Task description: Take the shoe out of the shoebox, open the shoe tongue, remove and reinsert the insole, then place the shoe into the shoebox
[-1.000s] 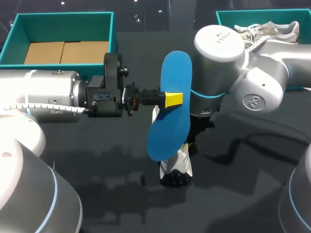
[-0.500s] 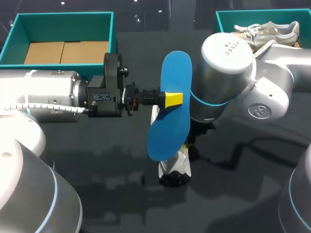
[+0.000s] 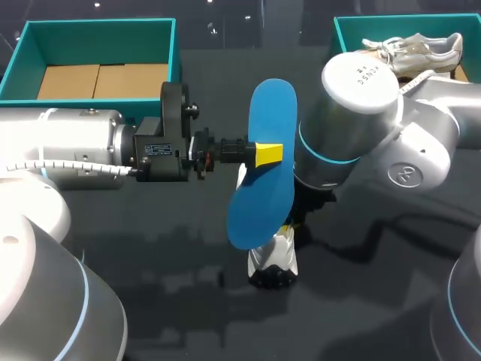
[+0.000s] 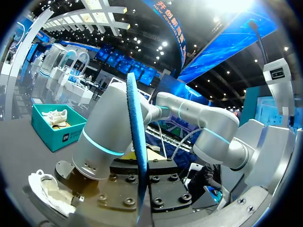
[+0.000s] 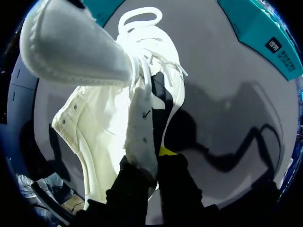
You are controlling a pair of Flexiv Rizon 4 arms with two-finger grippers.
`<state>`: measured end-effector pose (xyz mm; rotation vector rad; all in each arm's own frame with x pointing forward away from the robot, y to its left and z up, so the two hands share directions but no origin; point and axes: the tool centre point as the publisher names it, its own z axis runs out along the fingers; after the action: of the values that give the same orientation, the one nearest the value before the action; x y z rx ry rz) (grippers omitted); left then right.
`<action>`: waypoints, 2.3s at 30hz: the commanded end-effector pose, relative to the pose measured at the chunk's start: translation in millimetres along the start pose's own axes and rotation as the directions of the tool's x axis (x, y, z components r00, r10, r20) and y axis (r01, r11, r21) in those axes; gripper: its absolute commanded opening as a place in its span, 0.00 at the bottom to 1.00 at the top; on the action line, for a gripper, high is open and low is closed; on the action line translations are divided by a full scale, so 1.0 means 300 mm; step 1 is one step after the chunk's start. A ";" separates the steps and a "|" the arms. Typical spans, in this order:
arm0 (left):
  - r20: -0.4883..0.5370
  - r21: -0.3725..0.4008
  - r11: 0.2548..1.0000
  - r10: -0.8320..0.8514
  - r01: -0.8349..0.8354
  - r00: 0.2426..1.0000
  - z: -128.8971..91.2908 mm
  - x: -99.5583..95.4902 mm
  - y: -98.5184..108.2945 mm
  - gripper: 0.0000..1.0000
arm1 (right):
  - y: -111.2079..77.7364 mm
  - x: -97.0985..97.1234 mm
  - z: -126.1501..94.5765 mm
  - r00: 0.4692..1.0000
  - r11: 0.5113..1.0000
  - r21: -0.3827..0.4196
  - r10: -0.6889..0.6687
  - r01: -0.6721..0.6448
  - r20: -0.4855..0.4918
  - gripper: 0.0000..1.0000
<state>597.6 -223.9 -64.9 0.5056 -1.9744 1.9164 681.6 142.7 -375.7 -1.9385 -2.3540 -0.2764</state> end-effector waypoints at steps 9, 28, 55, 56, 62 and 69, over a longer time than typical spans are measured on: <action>0.001 0.003 1.000 0.000 0.000 1.000 0.006 0.000 0.005 0.00 | 0.000 -0.009 0.058 0.999 1.000 0.007 -0.002 0.002 -0.039 0.00; 0.001 0.003 1.000 0.000 0.000 1.000 0.006 0.000 0.005 0.00 | 0.021 -0.050 -0.161 0.960 0.999 0.040 0.018 -0.007 -0.278 1.00; -0.005 -0.026 0.740 0.673 -0.673 0.740 -0.008 -0.067 -0.084 0.00 | 0.086 -0.103 -0.442 0.770 0.993 -0.062 -0.118 0.101 -0.627 1.00; -0.026 0.000 0.656 0.755 -0.755 0.656 -0.009 -0.075 -0.085 0.00 | 0.094 -0.105 -0.450 0.746 0.991 -0.073 -0.135 0.115 -0.652 1.00; -0.032 0.043 0.595 0.804 -0.803 0.594 -0.018 -0.083 -0.091 0.00 | 0.107 -0.109 -0.462 0.791 0.997 -0.051 -0.083 0.066 -0.606 1.00; -0.032 0.043 0.595 0.804 -0.803 0.594 -0.018 -0.083 -0.091 0.00 | 0.118 -0.102 -0.469 0.782 0.998 -0.034 -0.067 0.058 -0.620 1.00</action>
<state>629.9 -216.7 -50.3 -0.4079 -2.3616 2.3290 713.1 90.7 -242.0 -1.4506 -1.9780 -0.8100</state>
